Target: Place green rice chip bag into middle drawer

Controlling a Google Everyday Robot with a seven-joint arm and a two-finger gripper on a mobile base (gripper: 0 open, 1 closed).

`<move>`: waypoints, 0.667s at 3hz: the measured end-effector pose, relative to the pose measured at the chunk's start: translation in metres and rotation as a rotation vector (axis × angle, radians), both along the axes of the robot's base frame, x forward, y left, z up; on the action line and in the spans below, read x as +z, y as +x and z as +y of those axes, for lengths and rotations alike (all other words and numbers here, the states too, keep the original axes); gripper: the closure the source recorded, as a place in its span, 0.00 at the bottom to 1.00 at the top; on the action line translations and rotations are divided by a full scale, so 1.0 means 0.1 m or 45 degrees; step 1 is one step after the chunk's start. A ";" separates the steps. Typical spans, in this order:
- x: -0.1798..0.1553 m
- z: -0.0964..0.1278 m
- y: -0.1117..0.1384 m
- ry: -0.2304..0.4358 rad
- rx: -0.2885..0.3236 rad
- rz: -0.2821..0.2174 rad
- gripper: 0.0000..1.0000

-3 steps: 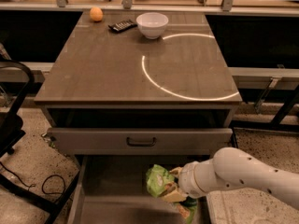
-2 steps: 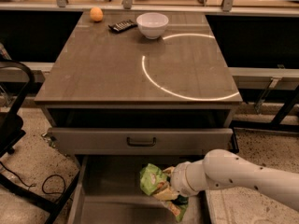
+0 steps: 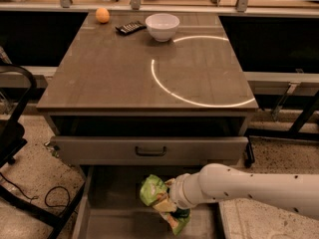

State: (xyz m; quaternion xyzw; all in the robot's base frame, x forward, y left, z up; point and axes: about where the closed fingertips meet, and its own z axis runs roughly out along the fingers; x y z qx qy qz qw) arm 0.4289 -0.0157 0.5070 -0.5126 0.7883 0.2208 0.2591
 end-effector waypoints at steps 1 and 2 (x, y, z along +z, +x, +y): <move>-0.02 0.09 0.03 -0.001 -0.007 0.007 0.79; -0.03 0.11 0.02 0.000 -0.004 0.009 0.48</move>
Offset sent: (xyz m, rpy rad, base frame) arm 0.0034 0.0097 -0.0023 -0.0009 0.0059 -0.0069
